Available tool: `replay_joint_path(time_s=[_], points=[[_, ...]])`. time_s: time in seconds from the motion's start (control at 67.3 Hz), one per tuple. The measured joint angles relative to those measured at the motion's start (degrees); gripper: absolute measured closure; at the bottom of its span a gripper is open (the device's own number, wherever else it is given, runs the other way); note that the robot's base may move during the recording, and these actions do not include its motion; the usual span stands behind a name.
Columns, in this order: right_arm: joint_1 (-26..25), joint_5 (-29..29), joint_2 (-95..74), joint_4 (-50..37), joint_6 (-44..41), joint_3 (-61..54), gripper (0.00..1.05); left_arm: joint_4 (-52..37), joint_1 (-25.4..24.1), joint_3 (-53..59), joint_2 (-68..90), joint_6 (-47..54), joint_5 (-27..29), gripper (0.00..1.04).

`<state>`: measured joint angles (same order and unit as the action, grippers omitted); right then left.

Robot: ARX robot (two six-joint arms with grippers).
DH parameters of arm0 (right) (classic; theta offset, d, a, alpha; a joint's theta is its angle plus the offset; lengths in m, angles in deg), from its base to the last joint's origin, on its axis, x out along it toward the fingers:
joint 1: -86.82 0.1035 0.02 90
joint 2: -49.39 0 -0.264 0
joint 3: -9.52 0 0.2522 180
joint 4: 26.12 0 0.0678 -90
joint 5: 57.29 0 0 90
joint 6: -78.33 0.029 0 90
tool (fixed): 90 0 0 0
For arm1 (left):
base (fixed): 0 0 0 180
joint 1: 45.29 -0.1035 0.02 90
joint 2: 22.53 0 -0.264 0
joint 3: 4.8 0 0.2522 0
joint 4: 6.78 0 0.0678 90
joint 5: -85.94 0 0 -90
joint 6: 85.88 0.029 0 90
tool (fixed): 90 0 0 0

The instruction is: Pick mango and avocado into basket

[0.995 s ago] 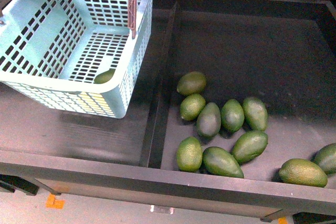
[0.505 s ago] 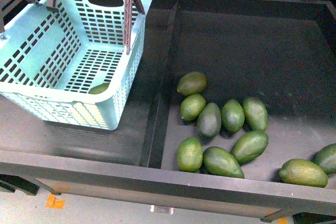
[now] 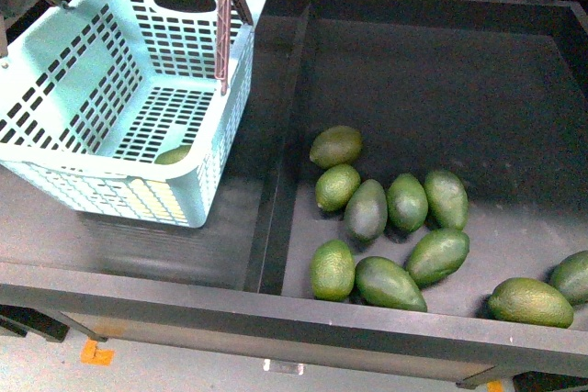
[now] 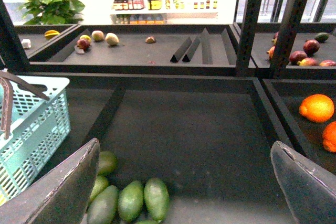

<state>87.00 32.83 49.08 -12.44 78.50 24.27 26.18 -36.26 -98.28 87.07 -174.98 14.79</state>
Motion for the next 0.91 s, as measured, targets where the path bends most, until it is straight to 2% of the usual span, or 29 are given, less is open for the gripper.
replay_joint_path(time_s=[0.03, 0.074, 0.119, 0.134, 0.178, 0.252, 0.312, 0.445, 0.564, 0.624, 0.906], points=[[0.0, 0.0, 0.0, 0.0, 0.02, 0.02, 0.09, -1.75, -0.11, 4.02, -3.63, 1.38, -0.5, 0.09], [0.0, 0.0, 0.0, 0.0, 0.02, 0.02, 0.09, -16.79, -0.57, 13.31, -8.94, 11.45, -6.12, 0.18], [0.0, 0.0, 0.02, 0.0, 0.0, 0.02, 0.09, -36.17, -0.77, 24.74, -14.99, 28.48, -9.94, 0.29], [0.0, 0.0, 0.02, 0.0, 0.0, 0.0, 0.09, -39.41, -0.83, 26.56, -15.96, 31.3, -10.38, 0.3], [0.0, -0.02, 0.0, 0.0, 0.0, 0.0, 0.09, -55.82, -1.05, 35.93, -20.74, 50.29, -11.56, 0.41], [0.0, 0.0, 0.02, 0.0, 0.0, 0.02, 0.09, -69.35, -2.16, 45.81, -26.4, 71.32, -12.37, 0.59], [0.0, 0.0, 0.02, 0.0, 0.0, 0.02, 0.09, -71.67, -2.97, 50.49, -28.98, 80.06, -12.94, 0.72], [0.0, 0.0, 0.04, 0.0, 0.0, 0.02, 0.09, -72.74, -4.37, 59.21, -34.53, 86.55, -14.4, 1.02], [0.0, 0.0, 0.04, 0.0, 0.02, 0.02, 0.09, -72.81, -5.33, 64.72, -40.65, 87.84, -15.56, 1.02], [0.0, 0.0, 0.04, 0.0, 0.02, 0.02, 0.09, -72.3, -7.52, 66.82, -43.21, 88.08, -18.51, 1.02], [0.0, 0.0, 0.04, 0.0, 0.0, 0.02, 0.09, -66.03, -8.87, 74.12, -56.65, 88.28, -18.84, 1.02]])
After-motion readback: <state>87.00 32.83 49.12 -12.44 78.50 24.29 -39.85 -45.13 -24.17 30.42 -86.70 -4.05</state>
